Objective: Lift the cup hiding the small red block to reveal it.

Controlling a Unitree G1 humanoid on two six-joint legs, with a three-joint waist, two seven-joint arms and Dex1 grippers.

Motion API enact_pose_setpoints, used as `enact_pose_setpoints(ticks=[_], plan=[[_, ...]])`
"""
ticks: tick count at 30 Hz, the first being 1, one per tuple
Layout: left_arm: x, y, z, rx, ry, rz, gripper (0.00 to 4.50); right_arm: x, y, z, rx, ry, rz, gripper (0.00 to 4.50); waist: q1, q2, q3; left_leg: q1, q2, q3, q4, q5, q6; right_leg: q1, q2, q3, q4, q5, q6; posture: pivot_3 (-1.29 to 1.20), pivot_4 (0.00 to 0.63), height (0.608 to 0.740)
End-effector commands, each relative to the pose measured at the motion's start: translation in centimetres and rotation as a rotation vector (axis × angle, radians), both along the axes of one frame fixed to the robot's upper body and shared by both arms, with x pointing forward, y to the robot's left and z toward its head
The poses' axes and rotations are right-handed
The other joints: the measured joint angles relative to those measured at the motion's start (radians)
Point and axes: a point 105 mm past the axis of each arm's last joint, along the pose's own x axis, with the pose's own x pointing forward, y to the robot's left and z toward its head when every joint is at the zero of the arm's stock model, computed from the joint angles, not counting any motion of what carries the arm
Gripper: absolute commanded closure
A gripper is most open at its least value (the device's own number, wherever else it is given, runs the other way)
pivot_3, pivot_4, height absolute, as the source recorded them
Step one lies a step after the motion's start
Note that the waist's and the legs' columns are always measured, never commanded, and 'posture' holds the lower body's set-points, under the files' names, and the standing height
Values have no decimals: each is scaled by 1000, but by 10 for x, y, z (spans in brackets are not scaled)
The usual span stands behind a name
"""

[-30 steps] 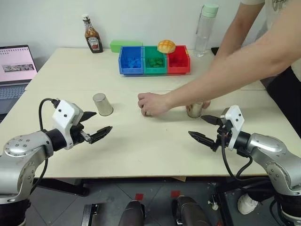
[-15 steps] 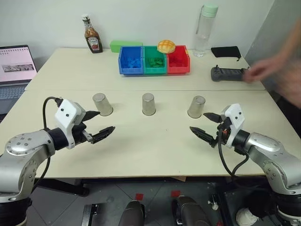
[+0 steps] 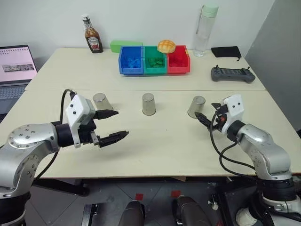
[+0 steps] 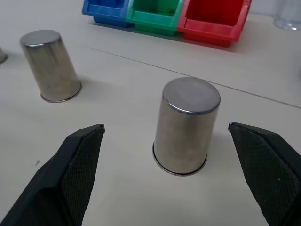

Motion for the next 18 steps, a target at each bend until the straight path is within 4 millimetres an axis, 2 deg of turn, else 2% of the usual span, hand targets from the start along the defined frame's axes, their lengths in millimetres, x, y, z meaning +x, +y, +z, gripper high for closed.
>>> enact_pose_setpoints(ticks=[1, 10, 18], plan=[[0, -9, 8, 30, -49, -42, 0, 13, -3, 9, 34, -45, -45, 6, 0, 0, 0, 0, 0, 0, 0, 0, 0, 0, 0, 0, 0, 0, 0, 0, 150, 740], [3, -5, 0, 64, -27, -36, 0, 36, 0, 0, 111, -20, -84, 6, -2, 0, 0, 0, 0, 1, 0, 0, 0, 0, 0, 1, 0, 0, 0, 0, 150, 740], [2, -3, -1, 67, -26, -37, 0, 61, 15, -8, 112, -21, -83, 6, -8, 1, 0, 0, 0, 1, 0, 0, 0, -1, 0, 1, 0, 0, 0, 0, 150, 740]])
